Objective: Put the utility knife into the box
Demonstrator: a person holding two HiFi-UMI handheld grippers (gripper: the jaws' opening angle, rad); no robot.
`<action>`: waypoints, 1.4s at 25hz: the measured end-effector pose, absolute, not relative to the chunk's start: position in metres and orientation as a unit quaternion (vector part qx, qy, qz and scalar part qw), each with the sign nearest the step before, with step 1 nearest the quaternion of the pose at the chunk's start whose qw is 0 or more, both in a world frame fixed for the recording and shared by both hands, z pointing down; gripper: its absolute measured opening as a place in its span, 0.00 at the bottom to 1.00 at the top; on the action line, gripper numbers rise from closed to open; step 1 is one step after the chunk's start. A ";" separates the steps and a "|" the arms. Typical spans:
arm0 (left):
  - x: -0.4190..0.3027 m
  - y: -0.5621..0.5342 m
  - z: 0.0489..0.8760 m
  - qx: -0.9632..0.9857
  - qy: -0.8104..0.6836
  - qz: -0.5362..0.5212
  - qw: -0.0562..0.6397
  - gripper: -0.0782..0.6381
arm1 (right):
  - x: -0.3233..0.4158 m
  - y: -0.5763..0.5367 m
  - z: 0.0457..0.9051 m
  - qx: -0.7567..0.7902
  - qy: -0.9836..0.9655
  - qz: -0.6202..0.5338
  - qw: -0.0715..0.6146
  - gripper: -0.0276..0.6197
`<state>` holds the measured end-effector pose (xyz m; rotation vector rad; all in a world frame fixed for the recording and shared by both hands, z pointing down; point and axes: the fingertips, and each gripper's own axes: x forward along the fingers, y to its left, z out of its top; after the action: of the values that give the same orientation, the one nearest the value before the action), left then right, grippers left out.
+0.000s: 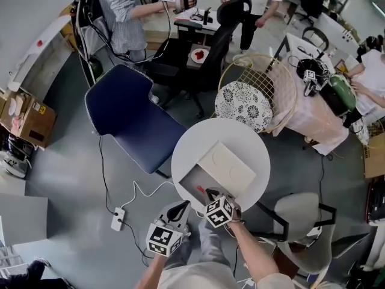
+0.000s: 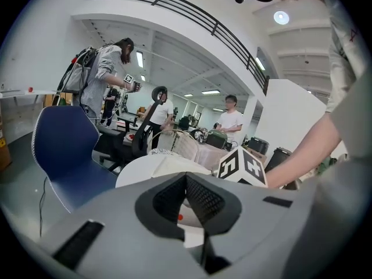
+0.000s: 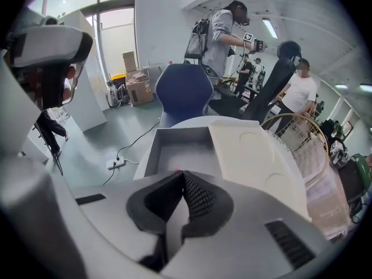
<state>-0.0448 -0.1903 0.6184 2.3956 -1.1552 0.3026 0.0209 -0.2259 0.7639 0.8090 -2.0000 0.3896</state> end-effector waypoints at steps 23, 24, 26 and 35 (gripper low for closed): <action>-0.021 -0.183 0.574 0.898 -0.386 0.106 0.182 0.13 | 0.030 -0.209 0.652 0.481 -0.811 0.219 0.252 0.07; -0.020 -0.182 0.570 0.900 -0.384 0.105 0.179 0.13 | 0.030 -0.207 0.645 0.485 -0.812 0.217 0.244 0.07; -0.017 -0.179 0.563 0.903 -0.379 0.101 0.174 0.13 | 0.031 -0.202 0.632 0.493 -0.812 0.214 0.229 0.07; -0.013 -0.161 0.545 0.916 -0.360 0.097 0.150 0.13 | 0.038 -0.170 0.601 0.526 -0.805 0.197 0.191 0.07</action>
<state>-0.0131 -0.1610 0.5445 2.6311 -1.0330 0.2777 0.0378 -0.1704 0.6007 1.4774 -2.2617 0.5521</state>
